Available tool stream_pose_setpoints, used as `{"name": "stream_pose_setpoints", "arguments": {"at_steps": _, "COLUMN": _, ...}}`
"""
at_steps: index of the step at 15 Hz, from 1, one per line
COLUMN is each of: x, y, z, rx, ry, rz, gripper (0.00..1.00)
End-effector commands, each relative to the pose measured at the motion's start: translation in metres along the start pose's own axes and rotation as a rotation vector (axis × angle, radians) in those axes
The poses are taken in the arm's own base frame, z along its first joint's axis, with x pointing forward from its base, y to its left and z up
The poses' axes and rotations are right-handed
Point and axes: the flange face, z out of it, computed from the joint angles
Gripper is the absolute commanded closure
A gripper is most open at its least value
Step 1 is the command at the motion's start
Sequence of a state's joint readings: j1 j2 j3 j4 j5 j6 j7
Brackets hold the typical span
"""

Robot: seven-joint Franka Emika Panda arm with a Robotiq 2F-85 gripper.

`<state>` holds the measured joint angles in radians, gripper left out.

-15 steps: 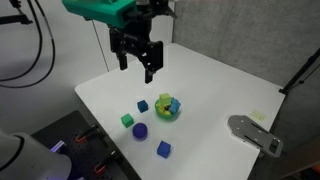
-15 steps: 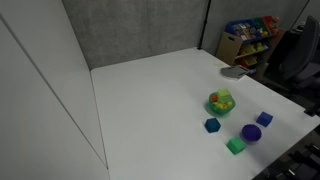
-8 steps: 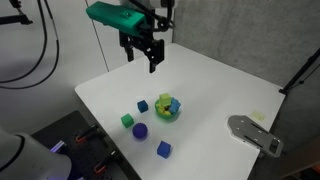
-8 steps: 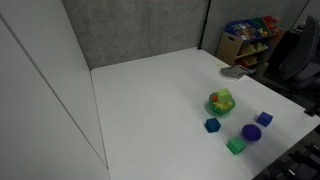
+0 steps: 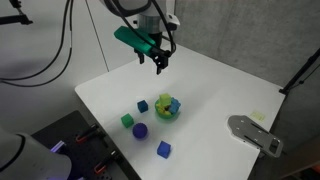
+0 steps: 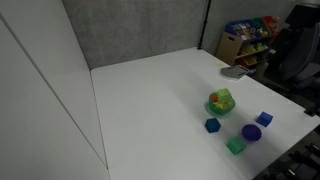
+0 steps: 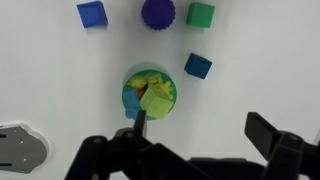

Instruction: Remove the light green block from the green bowl and place it on top of the navy blue block

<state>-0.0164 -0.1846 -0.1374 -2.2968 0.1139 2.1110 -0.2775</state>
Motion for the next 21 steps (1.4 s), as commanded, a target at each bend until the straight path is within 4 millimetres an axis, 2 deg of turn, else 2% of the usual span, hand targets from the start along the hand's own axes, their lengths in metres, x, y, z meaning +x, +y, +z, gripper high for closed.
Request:
{"name": "stream_pose_setpoints", "arguments": {"at_steps": 1, "x": 0.038, "y": -0.011, "z": 0.035, "rx": -0.036, "ry": 0.012, "rz": 0.051, "gripper": 0.00}}
{"name": "stream_pose_setpoints", "arguments": {"at_steps": 6, "x": 0.080, "y": -0.026, "z": 0.091, "rx": -0.113, "ry": 0.027, "rz": 0.090, "gripper": 0.00}}
{"name": "stream_pose_setpoints", "arguments": {"at_steps": 12, "x": 0.122, "y": -0.033, "z": 0.148, "rx": -0.230, "ry": -0.010, "rz": 0.138, "gripper": 0.00}}
{"name": "stream_pose_setpoints", "arguments": {"at_steps": 16, "x": 0.141, "y": -0.035, "z": 0.187, "rx": -0.284, "ry": -0.042, "rz": 0.163, "gripper": 0.00}}
{"name": "stream_pose_setpoints", "arguments": {"at_steps": 21, "x": 0.153, "y": -0.030, "z": 0.233, "rx": -0.348, "ry": -0.086, "rz": 0.203, "gripper": 0.00}}
